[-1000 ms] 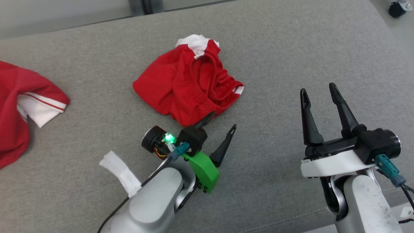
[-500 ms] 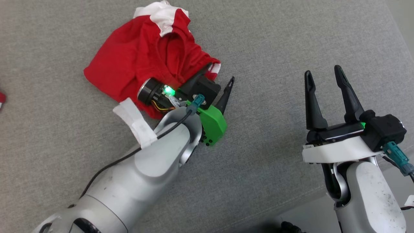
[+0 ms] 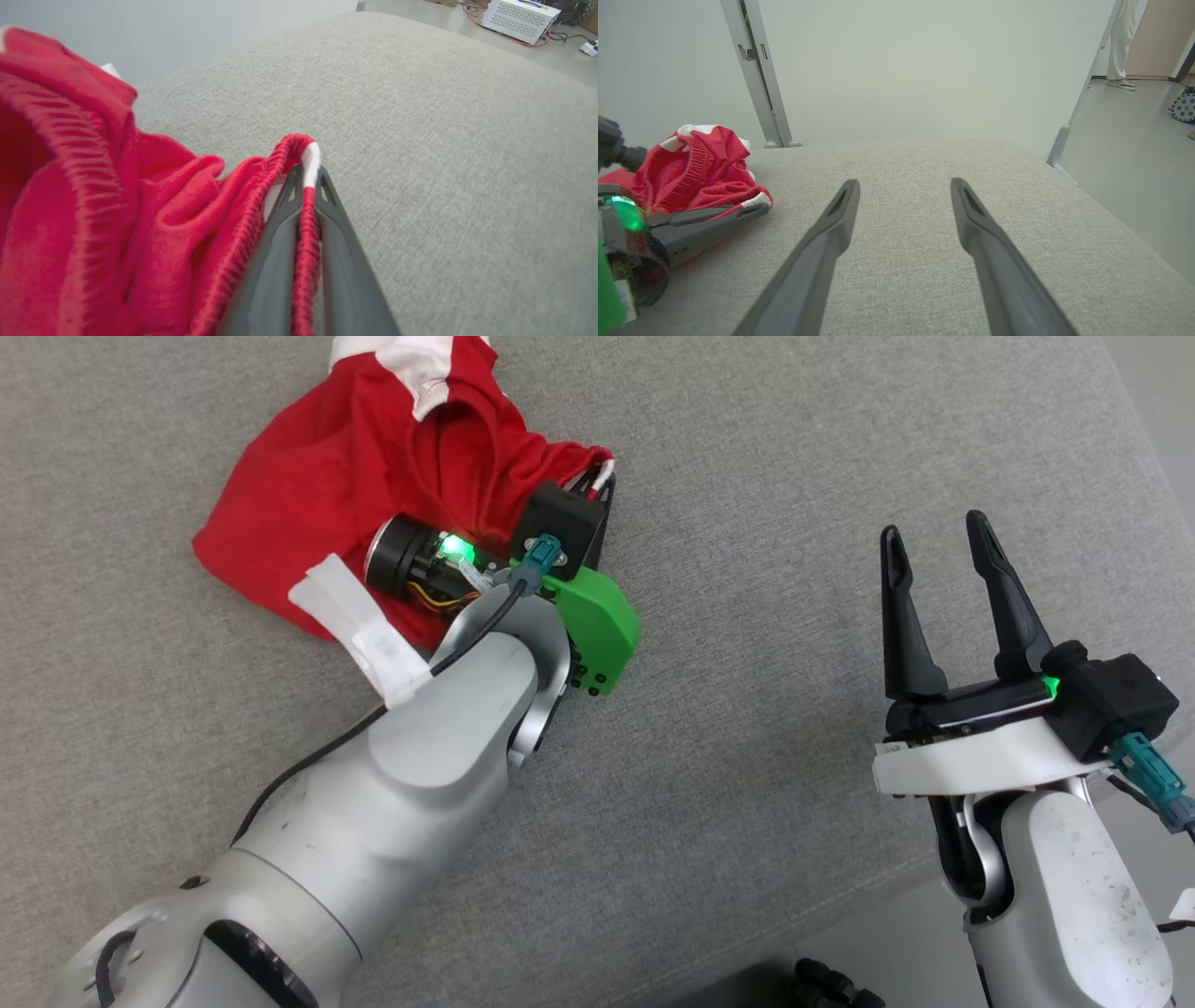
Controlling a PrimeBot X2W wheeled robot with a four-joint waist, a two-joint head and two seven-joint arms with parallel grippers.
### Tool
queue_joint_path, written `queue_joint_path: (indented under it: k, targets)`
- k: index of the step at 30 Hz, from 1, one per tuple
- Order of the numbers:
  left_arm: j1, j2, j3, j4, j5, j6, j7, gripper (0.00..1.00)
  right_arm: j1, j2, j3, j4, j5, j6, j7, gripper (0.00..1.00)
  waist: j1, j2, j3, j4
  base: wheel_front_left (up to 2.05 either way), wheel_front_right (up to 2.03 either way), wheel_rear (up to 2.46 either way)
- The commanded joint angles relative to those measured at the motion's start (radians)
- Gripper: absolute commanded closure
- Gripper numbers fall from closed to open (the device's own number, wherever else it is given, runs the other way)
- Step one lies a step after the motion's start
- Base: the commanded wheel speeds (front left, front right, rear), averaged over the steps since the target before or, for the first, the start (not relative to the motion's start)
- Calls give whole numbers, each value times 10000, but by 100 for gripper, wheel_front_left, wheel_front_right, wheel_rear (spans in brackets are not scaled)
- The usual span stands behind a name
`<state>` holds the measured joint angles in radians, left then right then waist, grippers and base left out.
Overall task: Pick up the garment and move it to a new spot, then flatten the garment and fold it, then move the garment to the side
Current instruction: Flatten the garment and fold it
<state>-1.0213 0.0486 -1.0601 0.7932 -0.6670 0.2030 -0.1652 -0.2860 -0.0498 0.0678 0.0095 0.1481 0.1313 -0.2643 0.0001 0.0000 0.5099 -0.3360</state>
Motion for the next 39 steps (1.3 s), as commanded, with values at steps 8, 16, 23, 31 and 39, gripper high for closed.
queue_joint_path:
  k: [8,16,23,31,39]
  targets:
    - [-1837,29,423,-1909,-1736,-1141,3,100,489,-13,49,191,-9,-10,-1,0,-1,0,-1452,382,0,0,0]
    - [-1756,571,1587,-3572,-3123,-1378,169,100,921,-15,-54,190,-268,-10,-1,0,-1,0,-2368,766,0,0,0]
    - [2107,2307,1682,-5690,-4197,-592,-41,100,1282,-10,-101,329,-324,-10,-1,0,-1,0,-2508,1458,0,0,0]
    - [5799,3653,2201,-6443,-4982,-231,-824,100,1516,-299,365,646,699,-10,-3,0,-1,0,-2467,2416,0,0,0]
    - [6615,4024,3016,-5998,-4966,-542,-978,100,598,-2017,1833,1578,4067,-10,-1,0,-1,0,-2122,3272,0,0,0]
